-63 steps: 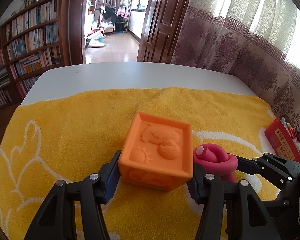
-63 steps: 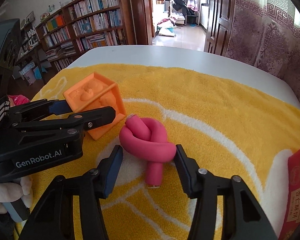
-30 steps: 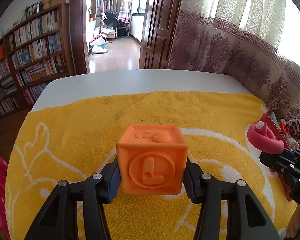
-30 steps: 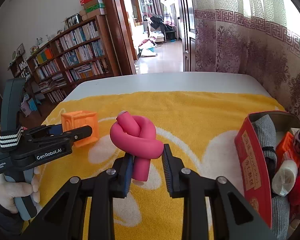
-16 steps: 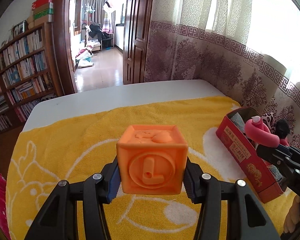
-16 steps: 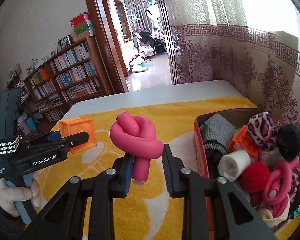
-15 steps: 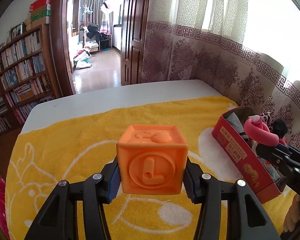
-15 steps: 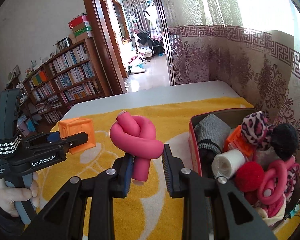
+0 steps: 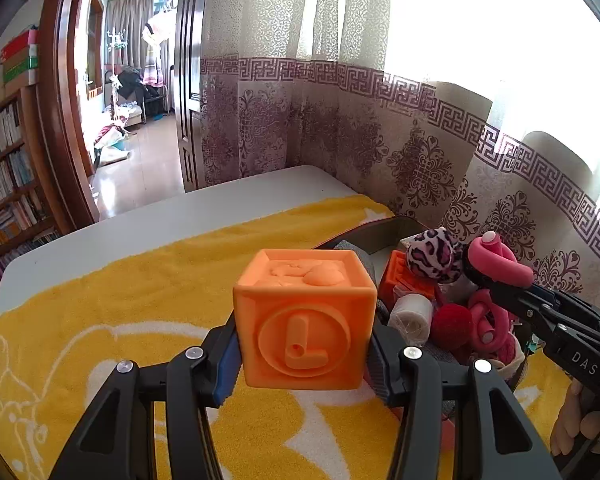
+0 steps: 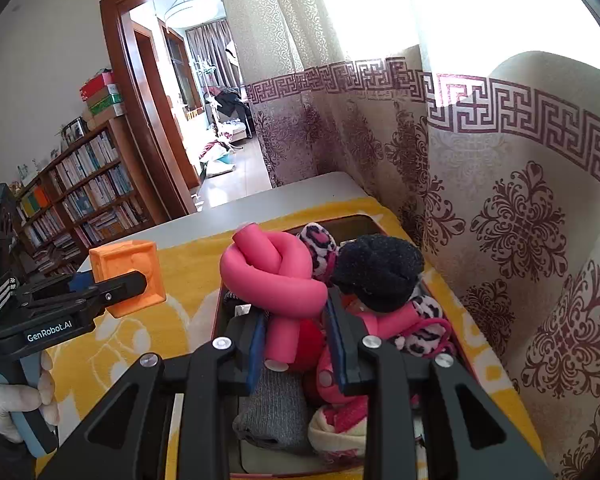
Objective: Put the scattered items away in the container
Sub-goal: 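Carry the pink knot into the tin and release it while the left carries the cube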
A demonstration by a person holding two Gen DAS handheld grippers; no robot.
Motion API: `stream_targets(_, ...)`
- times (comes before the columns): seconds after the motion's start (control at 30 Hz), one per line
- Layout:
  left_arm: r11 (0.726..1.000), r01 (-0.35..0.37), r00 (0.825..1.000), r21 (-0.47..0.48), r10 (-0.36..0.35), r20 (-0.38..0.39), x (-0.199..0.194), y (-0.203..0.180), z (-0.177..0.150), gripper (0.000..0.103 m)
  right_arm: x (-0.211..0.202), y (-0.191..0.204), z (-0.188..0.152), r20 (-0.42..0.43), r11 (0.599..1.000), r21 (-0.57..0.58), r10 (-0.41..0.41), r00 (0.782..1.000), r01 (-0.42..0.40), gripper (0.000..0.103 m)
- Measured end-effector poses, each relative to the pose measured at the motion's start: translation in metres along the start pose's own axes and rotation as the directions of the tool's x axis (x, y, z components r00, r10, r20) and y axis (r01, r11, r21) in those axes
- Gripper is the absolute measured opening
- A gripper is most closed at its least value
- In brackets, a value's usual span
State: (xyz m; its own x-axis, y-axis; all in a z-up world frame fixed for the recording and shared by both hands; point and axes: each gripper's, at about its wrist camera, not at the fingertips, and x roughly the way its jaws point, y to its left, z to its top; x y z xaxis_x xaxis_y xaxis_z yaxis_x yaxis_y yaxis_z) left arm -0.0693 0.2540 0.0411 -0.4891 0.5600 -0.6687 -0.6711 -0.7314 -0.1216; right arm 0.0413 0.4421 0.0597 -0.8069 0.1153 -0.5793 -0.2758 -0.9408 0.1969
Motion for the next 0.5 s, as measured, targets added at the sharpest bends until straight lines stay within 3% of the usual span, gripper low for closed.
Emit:
stream_targets(0.23,0.998,0.049,0.999,0.031,-0.049,-0.012,0.032,-0.039,0.017,0.054,0.005,-0.023,0.003,-0.006,1.000,-0.017,-0.025,1.000,0.025,0.030)
stream_targets(0.5,0.998,0.058,0.996,0.021,-0.057,-0.063,0.074,-0.049,0.023,0.054,0.026,-0.027,0.003,-0.038,0.999,-0.051,-0.008,0.999,0.006,0.030)
